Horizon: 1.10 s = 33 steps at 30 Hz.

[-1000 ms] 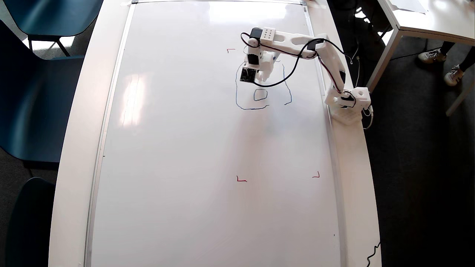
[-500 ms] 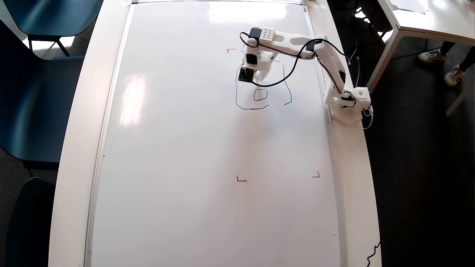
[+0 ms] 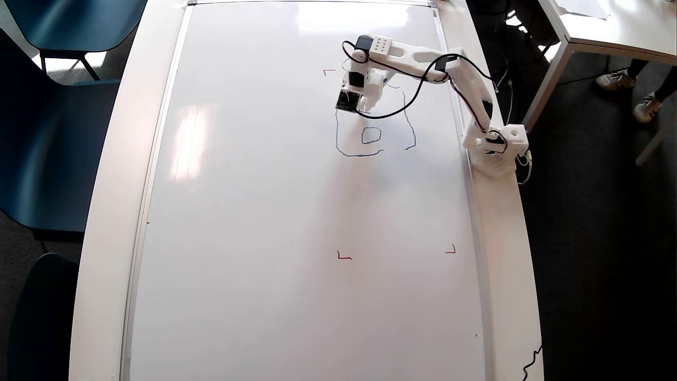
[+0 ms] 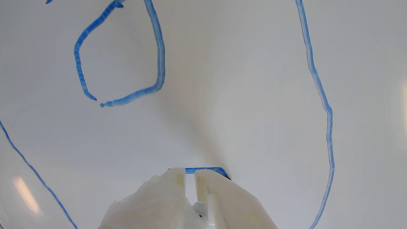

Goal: Draw on a whiteboard a robot head using a pen attached to the gripper

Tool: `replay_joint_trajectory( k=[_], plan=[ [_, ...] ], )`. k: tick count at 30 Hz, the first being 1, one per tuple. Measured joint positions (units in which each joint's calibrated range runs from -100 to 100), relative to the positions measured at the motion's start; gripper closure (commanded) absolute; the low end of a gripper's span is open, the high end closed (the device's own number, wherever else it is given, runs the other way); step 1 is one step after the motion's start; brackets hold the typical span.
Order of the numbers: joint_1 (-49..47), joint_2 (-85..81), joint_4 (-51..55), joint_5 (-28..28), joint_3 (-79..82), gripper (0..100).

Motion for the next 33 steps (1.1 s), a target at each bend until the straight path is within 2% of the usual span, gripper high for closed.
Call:
replay_joint_trajectory(
  k=[7, 19, 33],
  plan=[
    [2.3, 0.0, -0.1, 0.8, 0.2, 99],
    [2.6, -7.0, -0.7, 0.8, 11.1, 99],
    [0.1, -11.2, -0.8, 0.8, 18.2, 99]
  ],
)
